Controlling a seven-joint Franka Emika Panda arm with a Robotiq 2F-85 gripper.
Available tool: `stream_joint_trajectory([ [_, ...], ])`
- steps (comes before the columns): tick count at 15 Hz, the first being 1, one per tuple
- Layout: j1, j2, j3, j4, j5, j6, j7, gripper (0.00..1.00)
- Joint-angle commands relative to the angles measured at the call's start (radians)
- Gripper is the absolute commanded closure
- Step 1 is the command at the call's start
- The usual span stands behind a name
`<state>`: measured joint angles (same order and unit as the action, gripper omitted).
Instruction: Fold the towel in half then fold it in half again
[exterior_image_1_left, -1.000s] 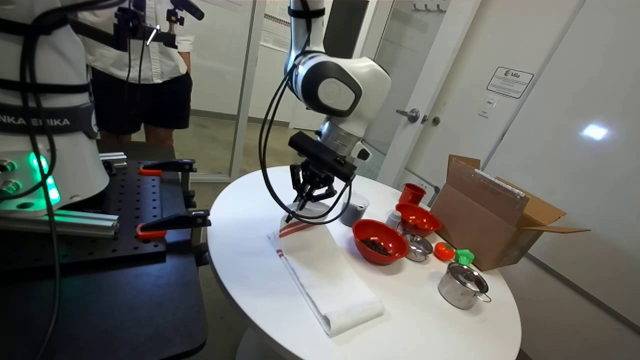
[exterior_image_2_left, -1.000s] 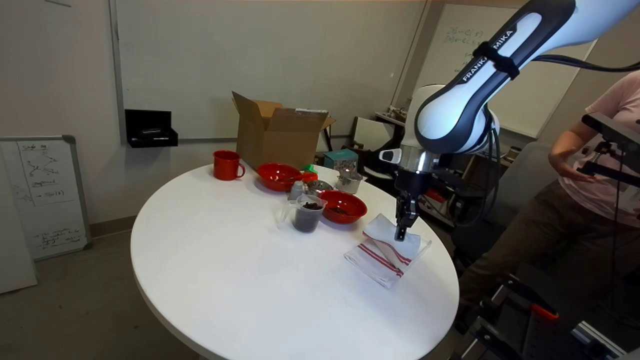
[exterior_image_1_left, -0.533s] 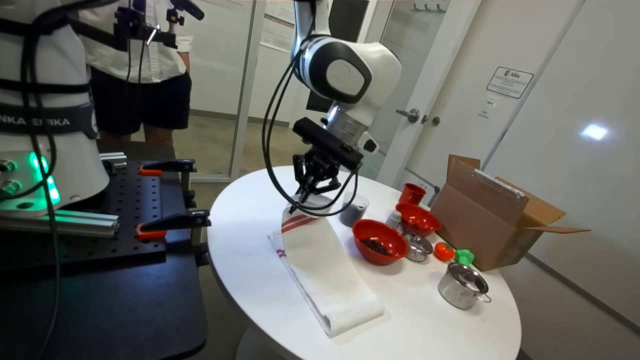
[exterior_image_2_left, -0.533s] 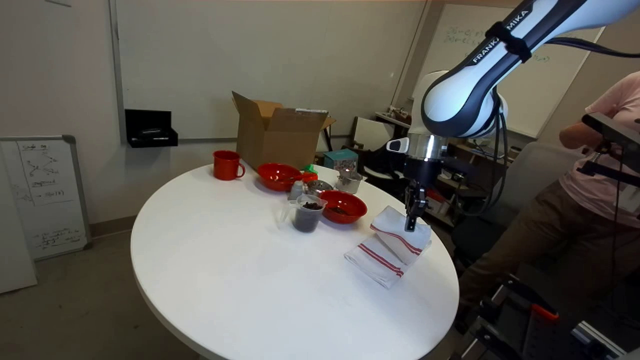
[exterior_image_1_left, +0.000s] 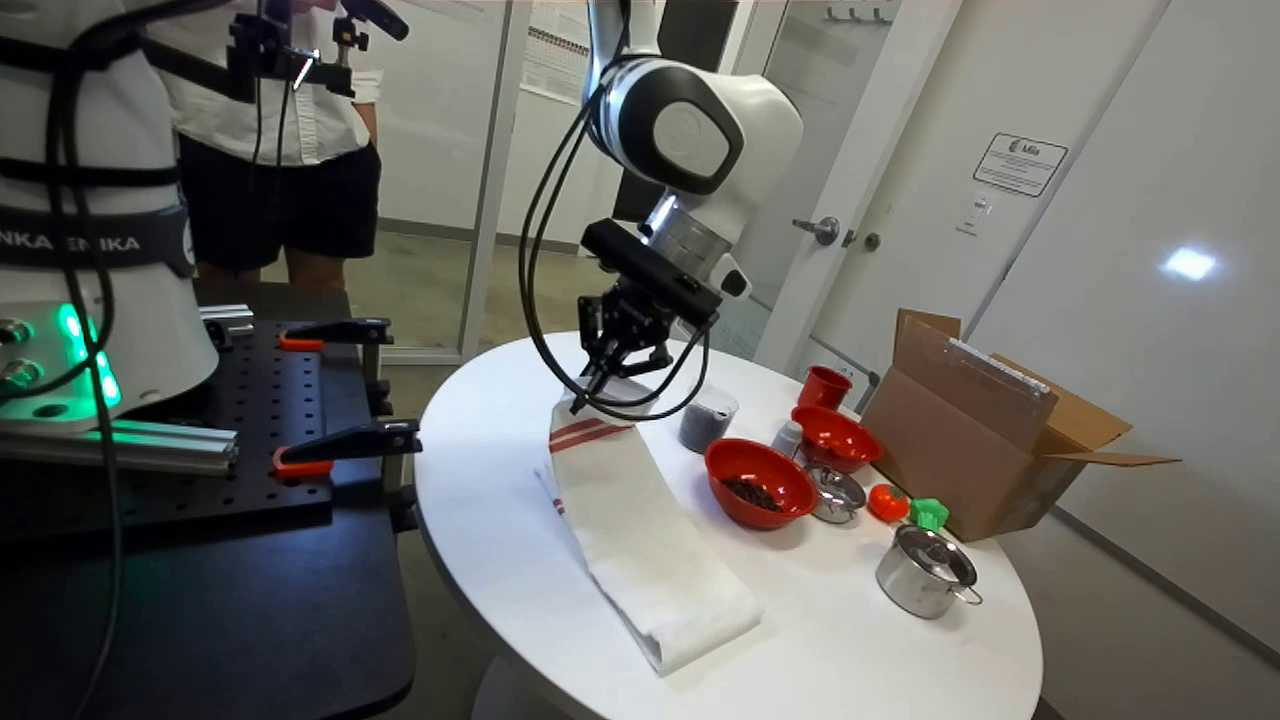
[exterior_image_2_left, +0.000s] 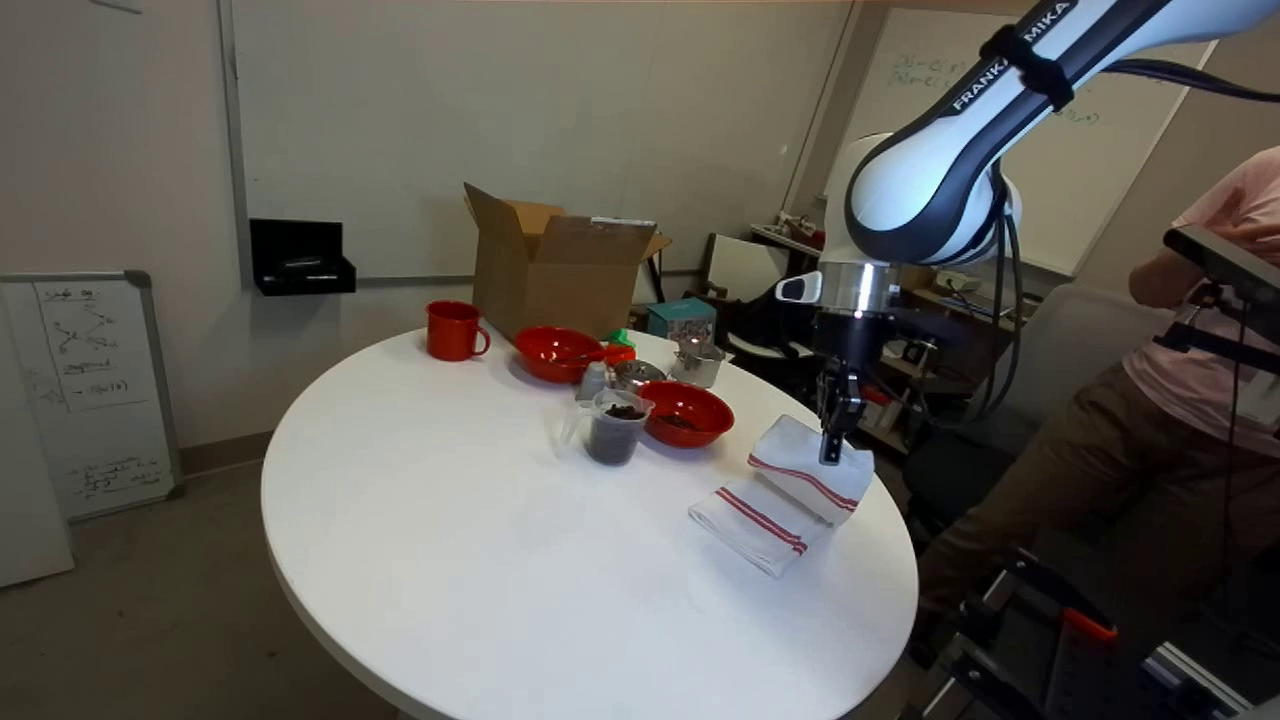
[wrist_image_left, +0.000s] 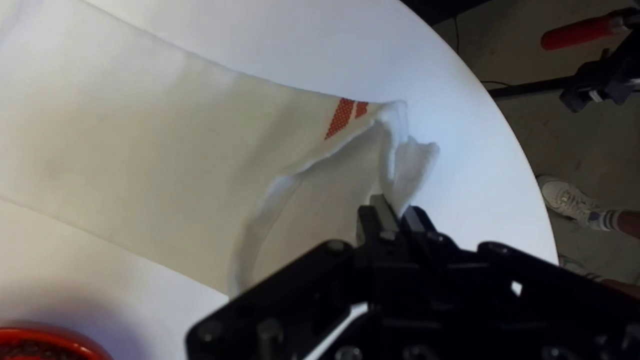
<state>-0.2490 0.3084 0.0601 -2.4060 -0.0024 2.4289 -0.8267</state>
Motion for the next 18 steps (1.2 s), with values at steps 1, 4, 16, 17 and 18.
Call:
stream_joint_trajectory([
  [1,0.022,0.025,0.021,0.029,0.079,-0.017,-0.050,0.99],
  [4,0.029,0.046,0.037,0.053,0.126,-0.016,-0.066,0.99],
  [16,0.027,0.091,0.056,0.109,0.190,-0.006,-0.080,0.36],
  [17,0.028,0.087,0.058,0.105,0.190,0.000,-0.083,0.28],
  [18,0.031,0.085,0.057,0.104,0.187,0.001,-0.081,0.22],
])
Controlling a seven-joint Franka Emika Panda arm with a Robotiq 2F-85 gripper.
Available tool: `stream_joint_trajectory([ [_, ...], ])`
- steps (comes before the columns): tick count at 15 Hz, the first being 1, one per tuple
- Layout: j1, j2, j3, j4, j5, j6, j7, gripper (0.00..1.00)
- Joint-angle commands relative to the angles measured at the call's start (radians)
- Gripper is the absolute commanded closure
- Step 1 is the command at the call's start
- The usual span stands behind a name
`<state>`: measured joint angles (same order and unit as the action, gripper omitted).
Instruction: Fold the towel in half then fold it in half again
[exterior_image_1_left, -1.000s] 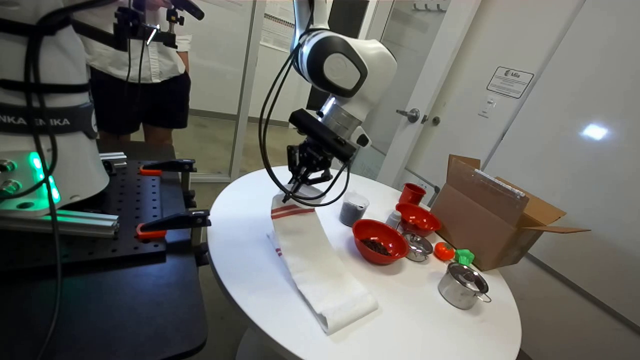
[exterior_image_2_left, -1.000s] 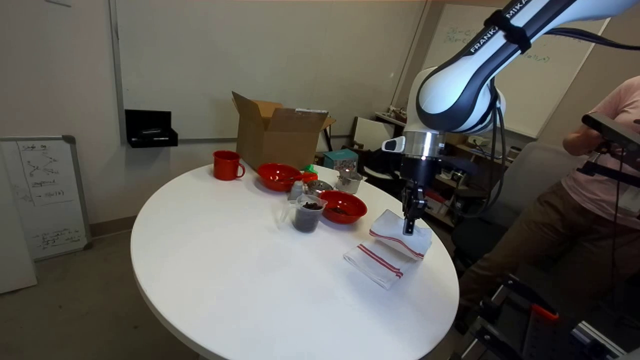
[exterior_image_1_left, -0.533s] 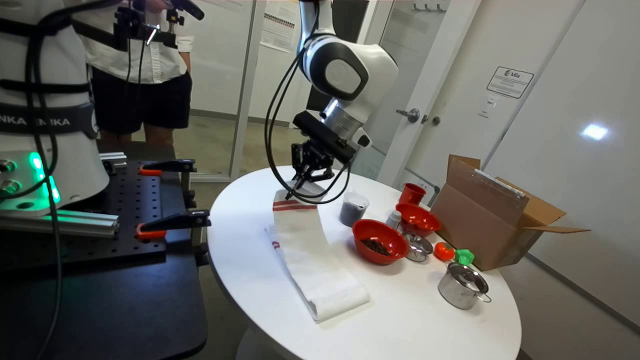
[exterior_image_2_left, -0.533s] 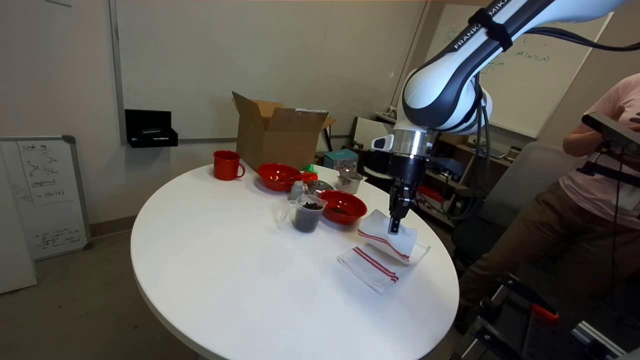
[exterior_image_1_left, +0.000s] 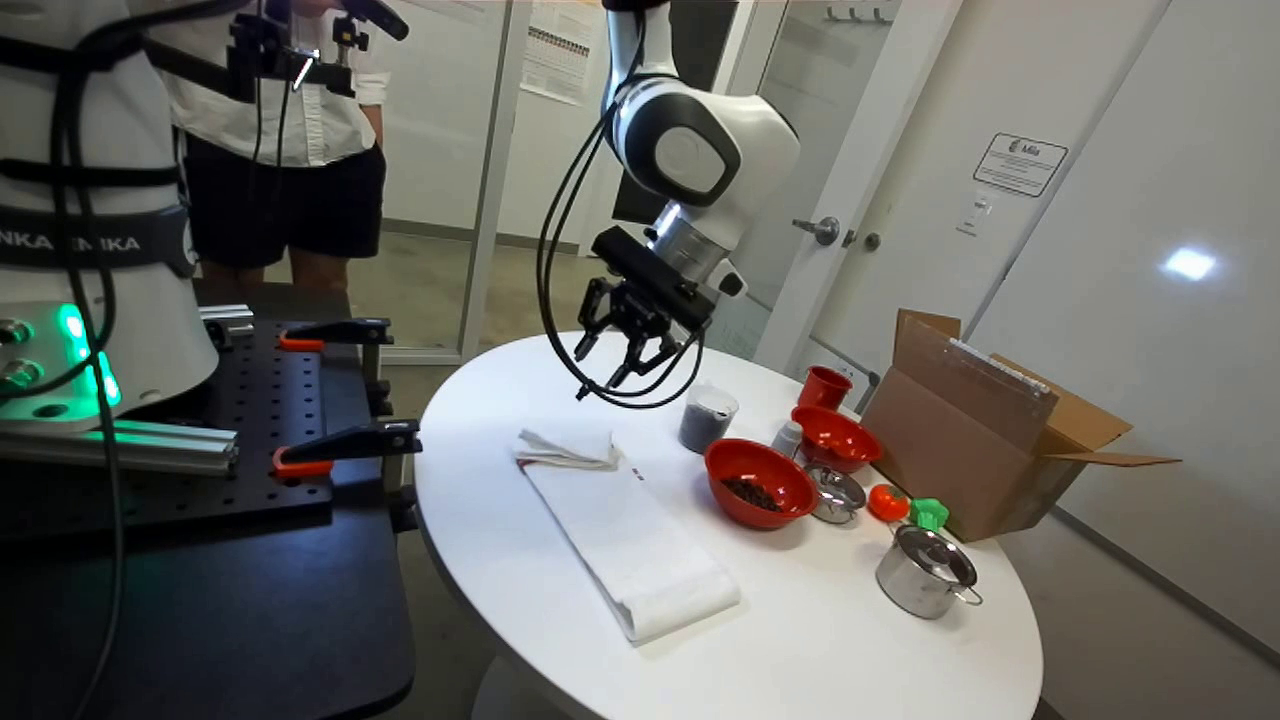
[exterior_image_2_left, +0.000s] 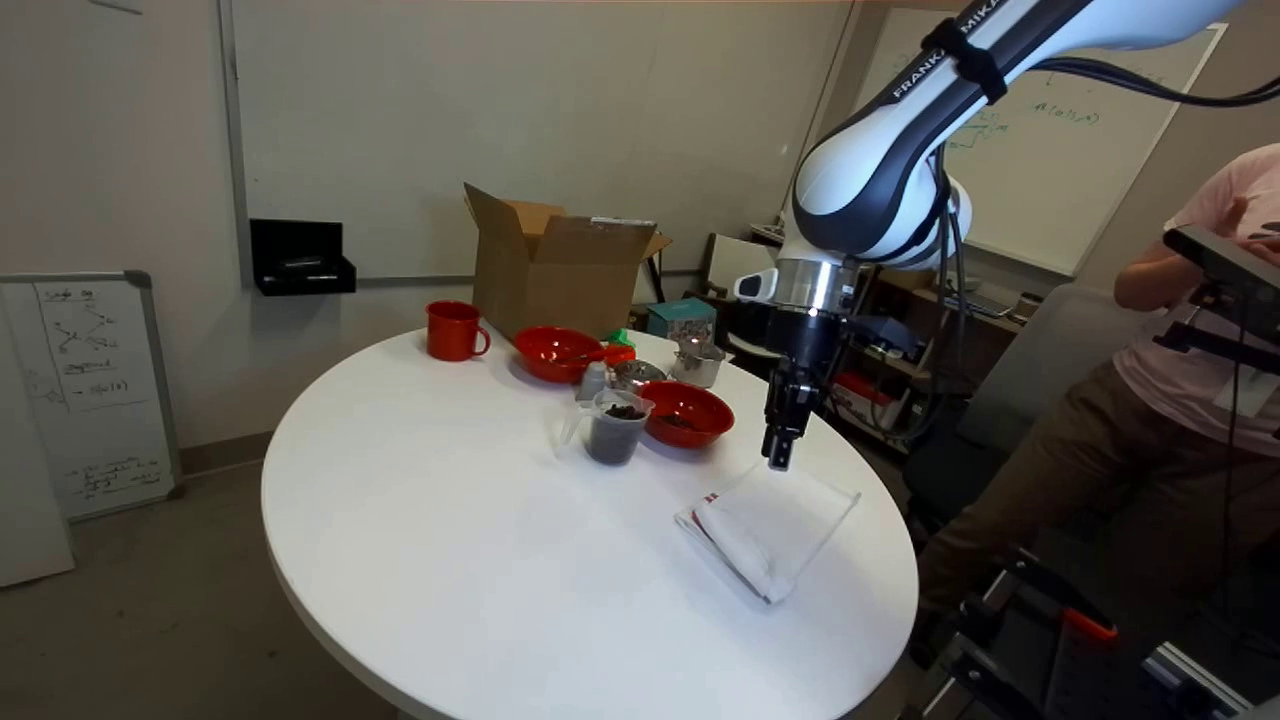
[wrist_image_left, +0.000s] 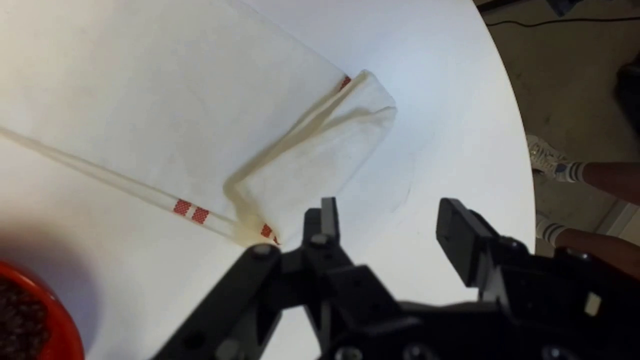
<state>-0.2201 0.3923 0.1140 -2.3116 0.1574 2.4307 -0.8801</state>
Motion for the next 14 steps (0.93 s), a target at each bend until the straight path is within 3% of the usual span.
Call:
stream_joint_trajectory([
  [1,0.002,-0.003,0.003,0.007,0.029,0.005,-0.025,0.14],
  [3,0.004,-0.001,-0.005,0.011,0.027,0.005,-0.006,0.01],
  [4,0.004,-0.002,-0.008,0.010,0.028,0.007,0.000,0.00],
  [7,0.040,-0.002,-0.052,0.000,-0.017,0.069,0.133,0.00],
  [14,0.018,0.024,-0.128,-0.033,-0.055,0.192,0.331,0.00],
])
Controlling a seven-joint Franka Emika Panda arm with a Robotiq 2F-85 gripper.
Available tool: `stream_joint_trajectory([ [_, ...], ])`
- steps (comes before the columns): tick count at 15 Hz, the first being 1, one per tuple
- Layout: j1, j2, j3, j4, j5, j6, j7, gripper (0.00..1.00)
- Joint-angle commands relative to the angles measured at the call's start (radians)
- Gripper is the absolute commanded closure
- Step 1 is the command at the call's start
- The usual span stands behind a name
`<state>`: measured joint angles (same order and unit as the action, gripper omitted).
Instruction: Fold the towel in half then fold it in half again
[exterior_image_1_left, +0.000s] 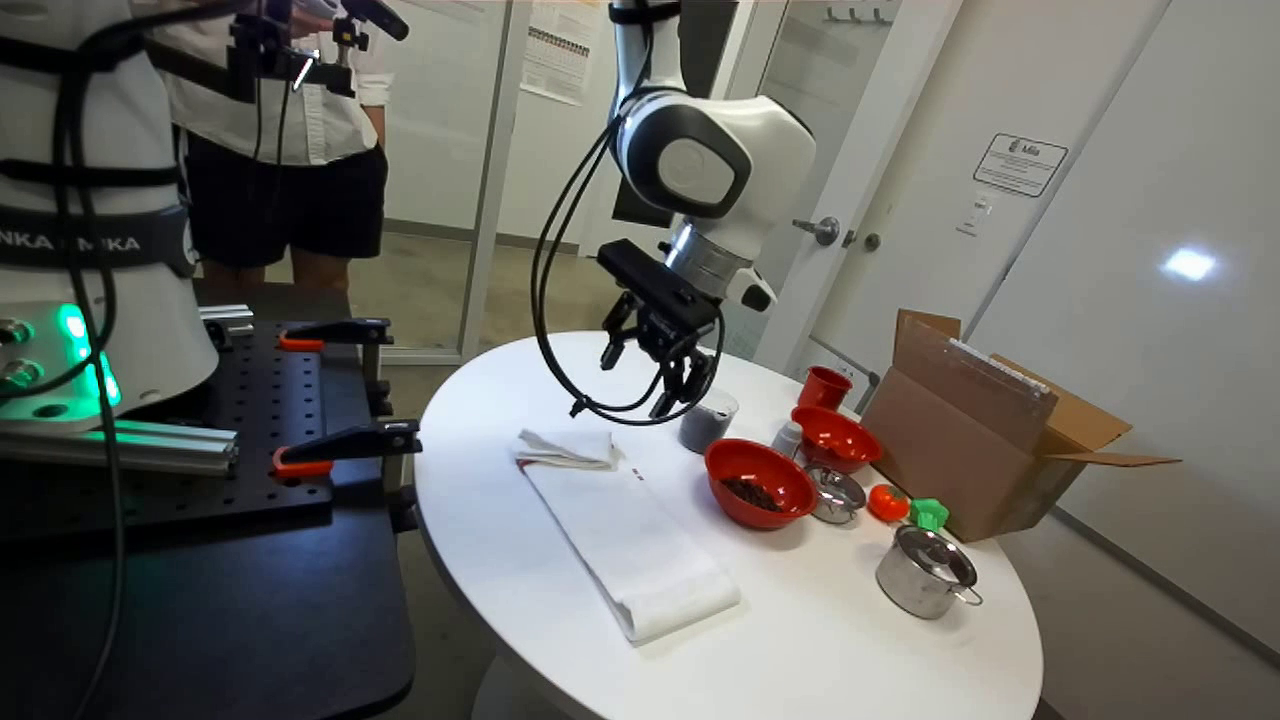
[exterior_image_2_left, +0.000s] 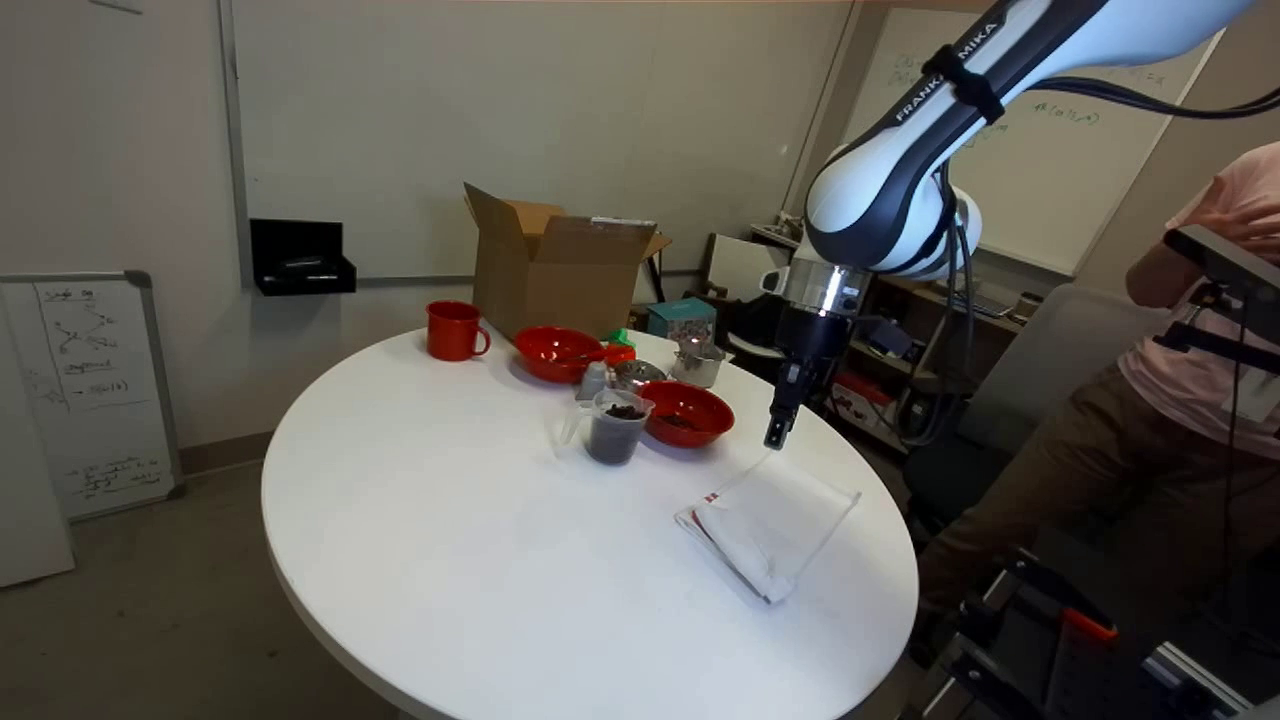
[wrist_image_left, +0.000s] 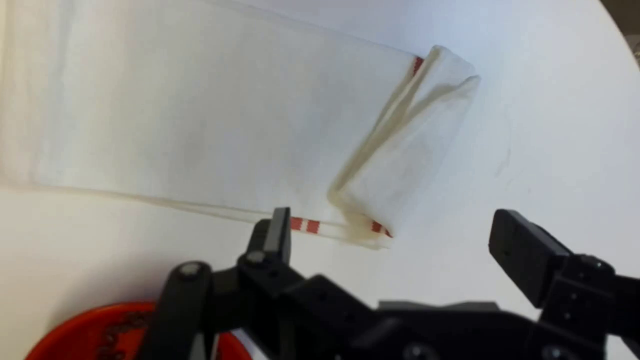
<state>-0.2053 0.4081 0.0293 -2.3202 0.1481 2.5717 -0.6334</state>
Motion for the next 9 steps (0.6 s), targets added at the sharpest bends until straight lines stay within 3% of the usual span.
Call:
stream_joint_trajectory([
  [1,-0.008,0.017,-0.054,-0.030,-0.056,0.065,0.091,0.00],
  [9,-0.038,0.188,-0.208,0.027,-0.234,0.190,0.269,0.00],
])
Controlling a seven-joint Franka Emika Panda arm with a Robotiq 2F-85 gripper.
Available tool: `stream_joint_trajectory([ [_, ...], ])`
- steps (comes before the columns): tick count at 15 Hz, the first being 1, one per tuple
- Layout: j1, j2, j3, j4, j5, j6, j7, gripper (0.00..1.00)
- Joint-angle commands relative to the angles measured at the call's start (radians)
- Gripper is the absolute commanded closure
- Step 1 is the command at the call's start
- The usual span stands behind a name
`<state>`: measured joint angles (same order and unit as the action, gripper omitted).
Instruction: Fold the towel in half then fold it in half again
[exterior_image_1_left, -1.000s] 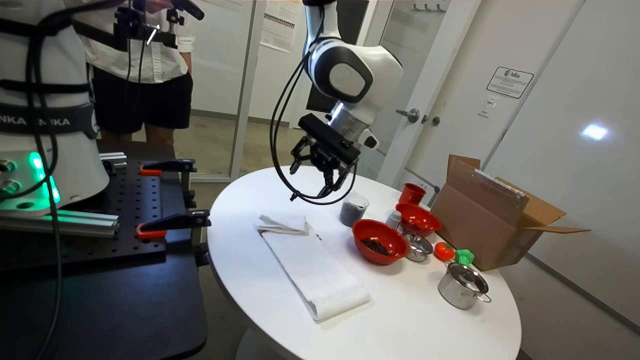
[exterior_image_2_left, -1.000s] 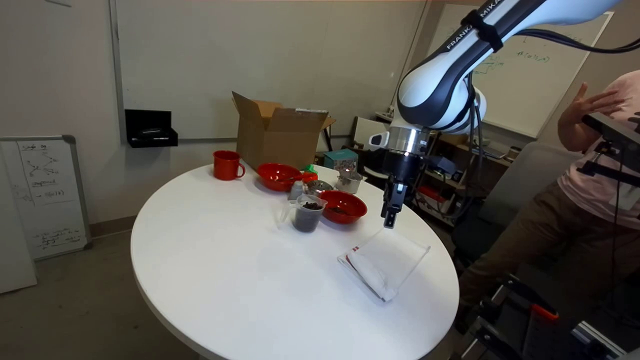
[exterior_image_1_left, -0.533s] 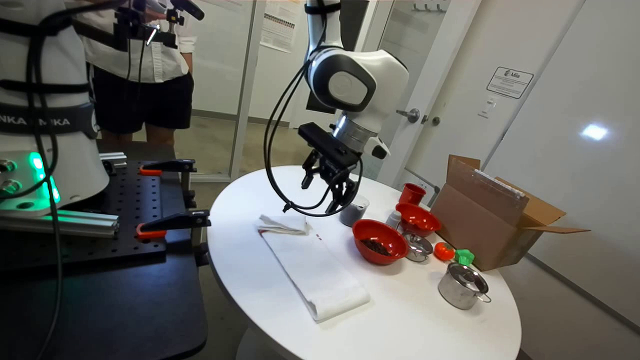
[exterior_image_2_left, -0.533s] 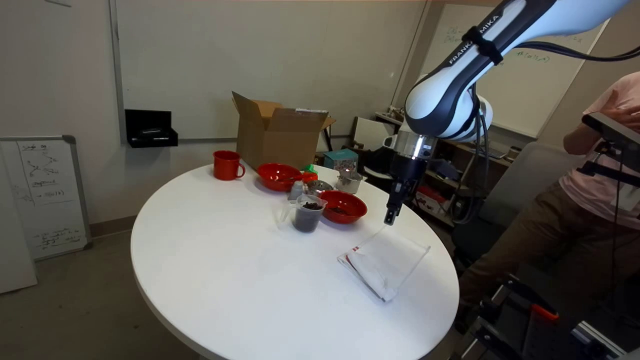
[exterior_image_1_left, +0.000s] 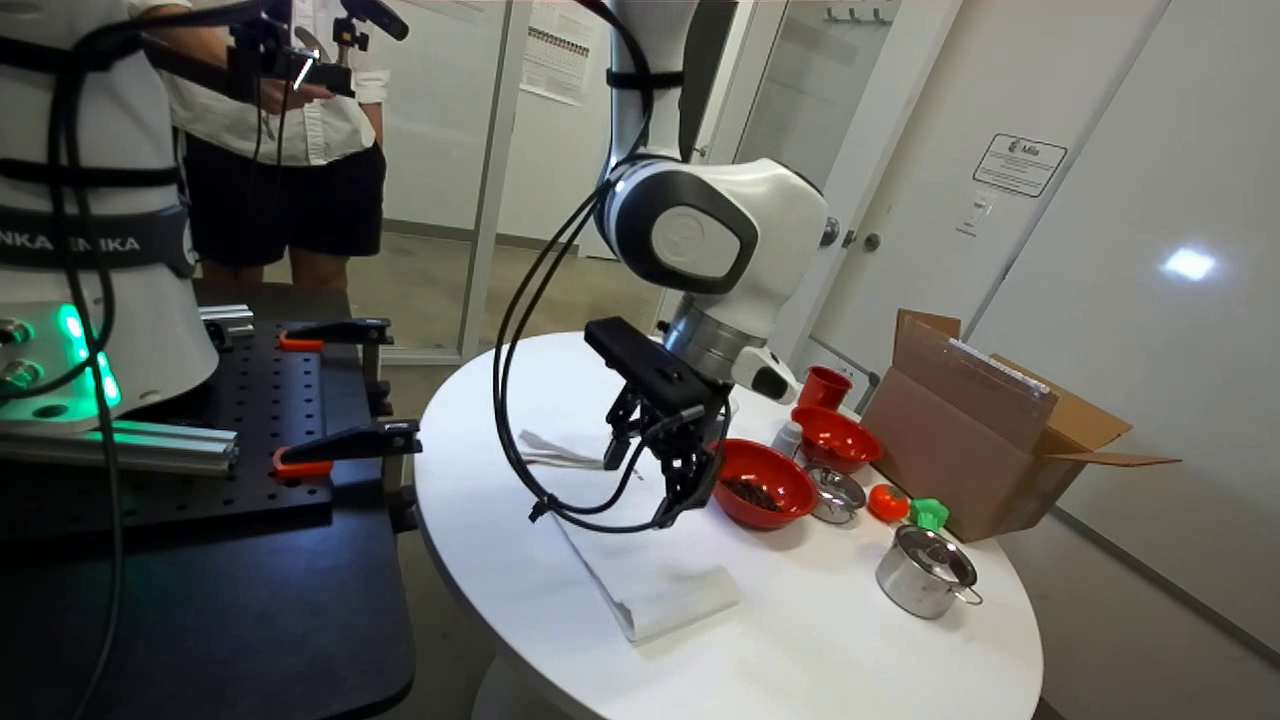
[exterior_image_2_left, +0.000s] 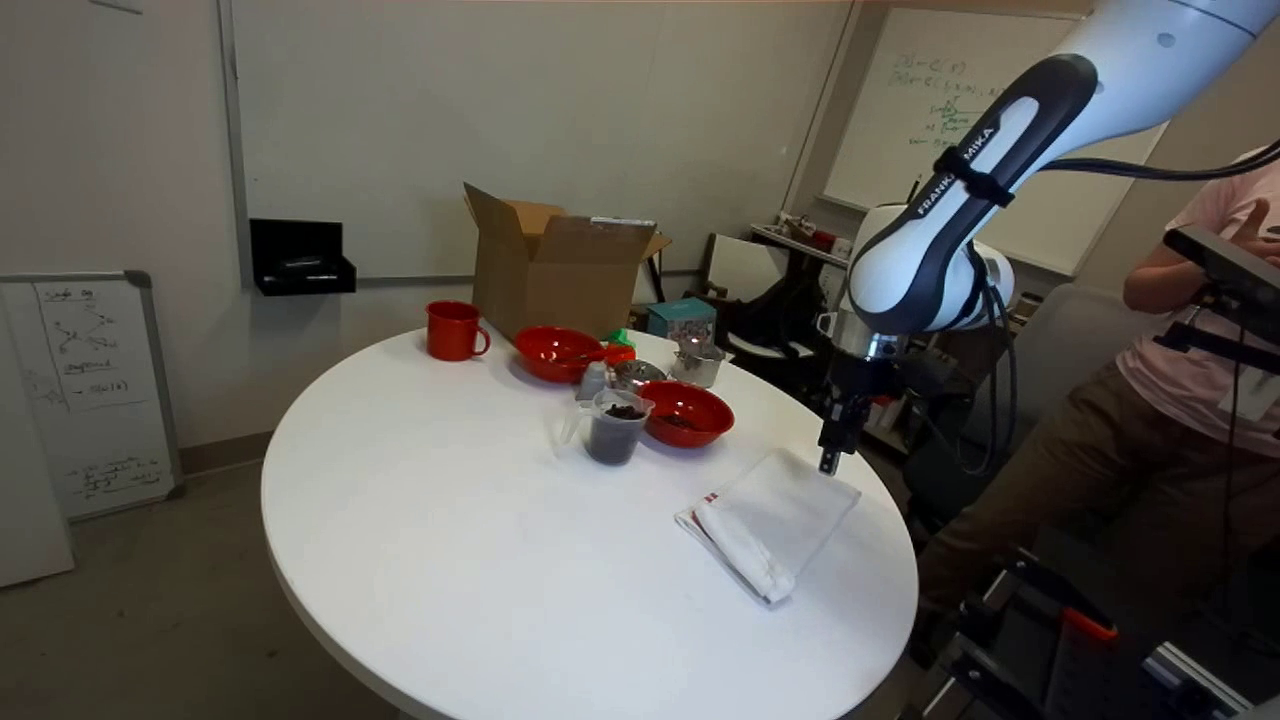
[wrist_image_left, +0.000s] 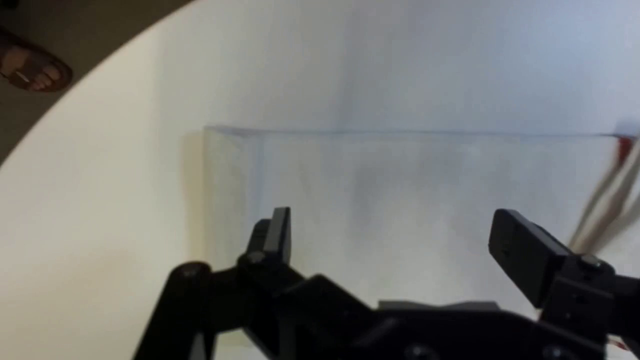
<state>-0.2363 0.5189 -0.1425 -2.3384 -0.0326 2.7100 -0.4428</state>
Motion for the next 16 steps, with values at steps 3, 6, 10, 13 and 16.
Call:
stream_joint_trajectory([
  [3,-0.059,0.132,-0.020,0.075,-0.029,0.082,0.090,0.00],
  [6,-0.111,0.184,0.017,0.109,-0.010,0.110,0.086,0.00],
  [10,-0.176,0.246,0.057,0.148,-0.006,0.146,0.068,0.00],
  [13,-0.235,0.284,0.075,0.172,-0.004,0.148,0.053,0.00],
  [16,-0.276,0.296,0.075,0.183,-0.010,0.144,0.046,0.00],
])
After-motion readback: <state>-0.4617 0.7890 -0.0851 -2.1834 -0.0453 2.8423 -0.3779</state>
